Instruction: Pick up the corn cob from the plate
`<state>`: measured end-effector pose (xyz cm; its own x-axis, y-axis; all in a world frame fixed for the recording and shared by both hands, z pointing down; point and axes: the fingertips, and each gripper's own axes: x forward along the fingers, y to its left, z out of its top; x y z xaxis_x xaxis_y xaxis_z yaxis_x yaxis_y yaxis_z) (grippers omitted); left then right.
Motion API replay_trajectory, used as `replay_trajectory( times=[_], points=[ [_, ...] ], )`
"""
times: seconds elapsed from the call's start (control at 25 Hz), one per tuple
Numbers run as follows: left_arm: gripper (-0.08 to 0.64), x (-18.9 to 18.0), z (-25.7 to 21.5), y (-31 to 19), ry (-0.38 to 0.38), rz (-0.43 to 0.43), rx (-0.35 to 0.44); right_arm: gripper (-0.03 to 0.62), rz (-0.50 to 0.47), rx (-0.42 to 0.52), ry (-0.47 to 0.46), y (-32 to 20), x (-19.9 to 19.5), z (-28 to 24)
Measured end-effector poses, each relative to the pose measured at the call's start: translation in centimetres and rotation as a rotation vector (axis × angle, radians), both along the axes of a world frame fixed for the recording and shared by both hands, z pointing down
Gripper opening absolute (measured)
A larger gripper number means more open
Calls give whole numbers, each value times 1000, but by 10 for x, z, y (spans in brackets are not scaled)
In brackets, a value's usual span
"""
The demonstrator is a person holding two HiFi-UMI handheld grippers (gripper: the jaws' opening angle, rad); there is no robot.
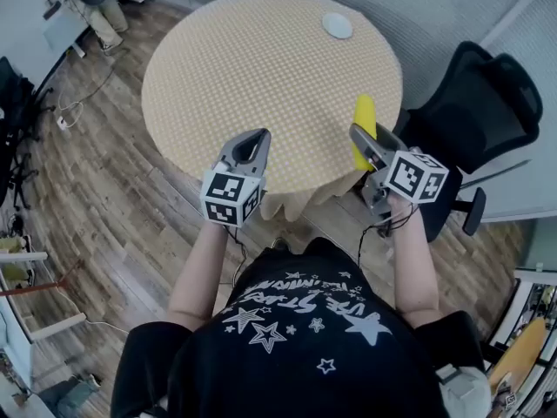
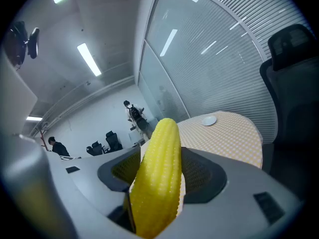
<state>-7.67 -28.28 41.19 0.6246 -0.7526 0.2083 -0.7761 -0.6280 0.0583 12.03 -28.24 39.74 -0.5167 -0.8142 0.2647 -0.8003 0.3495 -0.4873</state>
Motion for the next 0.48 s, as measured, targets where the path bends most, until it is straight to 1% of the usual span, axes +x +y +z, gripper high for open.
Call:
replay_trajectory(
  times=[0.12, 0.24, 0.48],
  points=[
    [9, 5, -2, 6, -4, 10, 4, 258, 14, 26, 6, 9, 9, -6],
    [9, 11, -7, 11, 0, 9, 7, 258, 6, 42, -3, 22, 12, -12],
    [9, 41, -10, 47, -3, 26, -5, 258, 12, 36, -37, 70, 29, -11]
  ],
)
